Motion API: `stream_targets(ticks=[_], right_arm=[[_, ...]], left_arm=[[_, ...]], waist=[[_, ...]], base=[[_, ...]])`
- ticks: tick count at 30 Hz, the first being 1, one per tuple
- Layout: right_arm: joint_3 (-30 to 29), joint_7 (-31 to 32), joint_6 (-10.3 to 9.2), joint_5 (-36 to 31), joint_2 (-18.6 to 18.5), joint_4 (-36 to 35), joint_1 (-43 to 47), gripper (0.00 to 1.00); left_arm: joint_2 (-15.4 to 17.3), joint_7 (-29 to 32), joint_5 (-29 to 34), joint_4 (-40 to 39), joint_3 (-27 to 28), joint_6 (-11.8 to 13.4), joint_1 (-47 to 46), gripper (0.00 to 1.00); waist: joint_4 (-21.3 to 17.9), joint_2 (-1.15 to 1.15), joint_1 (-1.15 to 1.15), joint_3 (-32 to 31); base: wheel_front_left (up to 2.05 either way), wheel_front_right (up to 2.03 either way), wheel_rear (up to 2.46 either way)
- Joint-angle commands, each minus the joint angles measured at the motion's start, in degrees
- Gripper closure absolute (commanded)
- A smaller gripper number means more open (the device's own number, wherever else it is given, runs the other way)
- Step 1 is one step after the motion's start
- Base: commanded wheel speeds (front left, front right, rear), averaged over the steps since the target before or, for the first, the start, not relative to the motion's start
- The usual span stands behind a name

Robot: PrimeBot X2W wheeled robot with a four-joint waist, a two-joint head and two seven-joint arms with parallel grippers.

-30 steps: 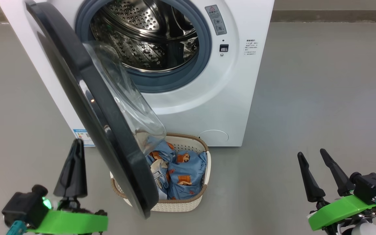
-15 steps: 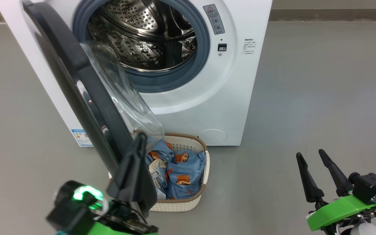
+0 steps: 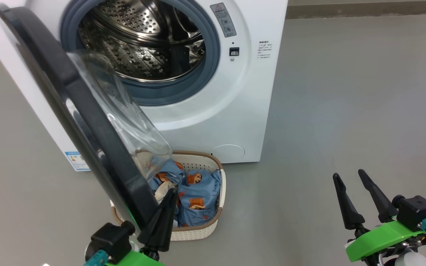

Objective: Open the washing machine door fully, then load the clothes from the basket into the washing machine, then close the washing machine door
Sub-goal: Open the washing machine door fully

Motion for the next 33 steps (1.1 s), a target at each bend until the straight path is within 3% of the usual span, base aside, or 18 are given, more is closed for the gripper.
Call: stream_targets(ticks=[1,13,33], right_arm=[[1.12,-0.69,0.09,0.12,-0.70,-1.26,-1.77,0.00],[1.41,-0.69,0.09,0.16,-0.13,-0.69,-1.61,0.00],[1.72,-0.69,0.09,0.80,1.44,-0.22,-1.82,0.00]], left_arm=[[0.17,-0.38,-0.56,-0.56,1.79,-0.03,-1.82,1.00],[0.02,-1.86,-1.76,5.90,3.26,0.60,-4.10,1.00],[2.11,-1.66,-1.29,3.78,5.12,2.04,-2.05,1.00]], waist=[[-0.30,0.00,0.00,0.16],[0.60,0.00,0.00,0.26],[10.94,0.00,0.00,0.61]], base=[[0.00,0.00,0.00],[0.00,0.00,0.00],[0.00,0.00,0.00]])
